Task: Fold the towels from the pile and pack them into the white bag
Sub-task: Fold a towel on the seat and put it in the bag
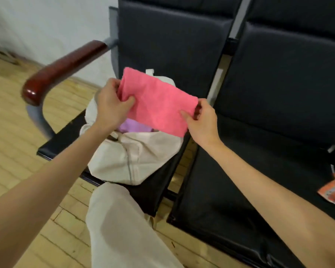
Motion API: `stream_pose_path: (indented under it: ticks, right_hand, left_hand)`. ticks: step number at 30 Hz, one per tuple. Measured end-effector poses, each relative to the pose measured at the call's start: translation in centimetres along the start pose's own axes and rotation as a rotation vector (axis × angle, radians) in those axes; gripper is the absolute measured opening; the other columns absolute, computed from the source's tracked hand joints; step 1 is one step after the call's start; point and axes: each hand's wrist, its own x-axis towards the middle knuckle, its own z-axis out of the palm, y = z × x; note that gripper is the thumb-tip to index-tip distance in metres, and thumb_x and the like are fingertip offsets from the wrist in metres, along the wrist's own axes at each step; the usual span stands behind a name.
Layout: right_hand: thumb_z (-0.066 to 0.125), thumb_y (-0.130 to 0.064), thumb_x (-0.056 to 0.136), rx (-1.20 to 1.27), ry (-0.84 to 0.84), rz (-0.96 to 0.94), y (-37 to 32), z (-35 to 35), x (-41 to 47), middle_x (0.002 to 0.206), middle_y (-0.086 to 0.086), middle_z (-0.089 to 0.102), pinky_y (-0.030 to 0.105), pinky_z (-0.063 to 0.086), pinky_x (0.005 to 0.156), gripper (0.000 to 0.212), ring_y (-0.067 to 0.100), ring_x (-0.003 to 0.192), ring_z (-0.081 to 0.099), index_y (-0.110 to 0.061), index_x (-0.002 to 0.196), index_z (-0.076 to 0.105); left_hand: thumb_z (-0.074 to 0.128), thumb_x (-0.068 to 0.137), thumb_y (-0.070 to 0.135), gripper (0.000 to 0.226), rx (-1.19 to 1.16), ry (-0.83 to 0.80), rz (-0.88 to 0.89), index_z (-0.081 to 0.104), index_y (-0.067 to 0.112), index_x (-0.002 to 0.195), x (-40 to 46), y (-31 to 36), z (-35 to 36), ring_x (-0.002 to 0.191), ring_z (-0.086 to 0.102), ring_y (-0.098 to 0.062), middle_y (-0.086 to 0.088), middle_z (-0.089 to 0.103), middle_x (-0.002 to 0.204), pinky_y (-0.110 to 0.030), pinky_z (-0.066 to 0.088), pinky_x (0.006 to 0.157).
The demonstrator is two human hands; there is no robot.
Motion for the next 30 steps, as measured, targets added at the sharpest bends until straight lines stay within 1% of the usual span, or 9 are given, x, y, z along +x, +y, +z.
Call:
stream_pose_path:
  ticks: [3, 4, 7, 10, 12, 17, 24, 27, 30]
  right_hand:
    - [0.064, -0.01, 0.087, -0.134, -0.076, -0.075, -0.9, 2.9, 2.9, 0.095, -0.006, 0.054, 0.006, 0.044, 0.065, 0.028, 0.0, 0.077, 0.053, -0.008, 0.112, 0.049]
    - [0.061, -0.007, 0.087, -0.214, -0.113, -0.105, -1.1, 4.0, 4.0, 0.096, -0.005, 0.055, 0.009, 0.046, 0.067, 0.028, 0.002, 0.077, 0.054, -0.008, 0.112, 0.049]
    - [0.053, -0.001, 0.085, -0.482, -0.268, -0.211, -1.4, 7.9, 6.5, 0.097, 0.004, 0.058, 0.034, 0.049, 0.068, 0.026, 0.019, 0.082, 0.058, -0.008, 0.109, 0.047]
    - [0.05, 0.0, 0.088, -0.739, -0.343, -0.29, -0.7, 11.6, 8.8, 0.099, 0.006, 0.055, 0.034, 0.036, 0.061, 0.025, 0.022, 0.075, 0.052, -0.007, 0.11, 0.042]
    - [0.047, 0.001, 0.09, -0.868, -0.312, -0.331, 0.1, 13.4, 10.5, 0.107, 0.009, 0.054, 0.033, 0.035, 0.063, 0.031, 0.027, 0.083, 0.057, -0.006, 0.119, 0.039]
    - [0.037, 0.003, 0.094, -1.068, -0.296, -0.41, 1.8, 15.5, 14.3, 0.125, 0.017, 0.047, 0.039, 0.045, 0.077, 0.051, 0.033, 0.102, 0.06, -0.004, 0.142, 0.023]
    - [0.041, 0.004, 0.093, -1.217, -0.384, -0.344, 3.6, 17.2, 16.8, 0.13, 0.02, 0.043, 0.041, 0.042, 0.076, 0.045, 0.037, 0.108, 0.056, 0.0, 0.137, 0.031]
    - [0.051, -0.002, 0.091, -1.249, -0.423, -0.293, 4.4, 17.4, 17.2, 0.131, 0.017, 0.045, 0.039, 0.044, 0.081, 0.044, 0.033, 0.112, 0.055, -0.002, 0.134, 0.04]
    - [0.058, 0.001, 0.085, -1.221, -0.417, -0.311, 4.5, 16.8, 17.3, 0.13, 0.017, 0.044, 0.037, 0.038, 0.071, 0.053, 0.032, 0.111, 0.054, -0.004, 0.134, 0.036]
  left_hand:
    - [0.063, 0.08, 0.009, 0.031, 0.144, -0.063, -0.05, 0.054, -0.002, 0.108, 3.3, -3.2, 0.3, 0.085, 0.056, -0.03, -0.015, 0.06, 0.093, -0.034, 0.041, 0.071]
    - [0.064, 0.08, 0.008, 0.032, 0.204, -0.109, -0.072, 0.054, -0.004, 0.108, 4.3, -4.7, 0.8, 0.089, 0.058, -0.034, -0.021, 0.061, 0.096, -0.038, 0.042, 0.075]
    - [0.063, 0.082, 0.007, 0.034, 0.294, -0.216, -0.123, 0.054, -0.006, 0.111, 6.1, -8.7, 2.3, 0.095, 0.059, -0.04, -0.026, 0.062, 0.101, -0.039, 0.043, 0.079]
    - [0.057, 0.086, 0.005, 0.031, 0.349, -0.215, -0.082, 0.049, -0.005, 0.115, 7.6, -11.0, 3.7, 0.096, 0.059, -0.039, -0.023, 0.062, 0.105, -0.041, 0.043, 0.08]
    - [0.054, 0.088, 0.003, 0.026, 0.379, -0.189, -0.06, 0.048, -0.005, 0.112, 8.8, -11.7, 4.4, 0.094, 0.06, -0.038, -0.021, 0.062, 0.104, -0.039, 0.043, 0.076]
    - [0.05, 0.083, -0.003, 0.031, 0.422, -0.131, 0.025, 0.048, -0.007, 0.114, 12.1, -13.3, 6.5, 0.103, 0.057, -0.042, -0.026, 0.061, 0.112, -0.043, 0.04, 0.085]
    - [0.048, 0.08, -0.004, 0.029, 0.471, -0.154, 0.003, 0.056, -0.002, 0.108, 14.4, -13.8, 9.1, 0.104, 0.058, -0.042, -0.024, 0.062, 0.113, -0.044, 0.043, 0.09]
    - [0.047, 0.086, -0.003, 0.025, 0.671, -0.185, 0.026, 0.058, -0.003, 0.108, 14.2, -14.0, 10.0, 0.104, 0.059, -0.04, -0.025, 0.063, 0.112, -0.044, 0.043, 0.089]
    - [0.043, 0.092, 0.002, 0.036, 0.874, -0.217, 0.042, 0.044, -0.005, 0.127, 13.4, -14.4, 11.0, 0.117, 0.049, -0.04, -0.027, 0.052, 0.126, -0.044, 0.032, 0.104]
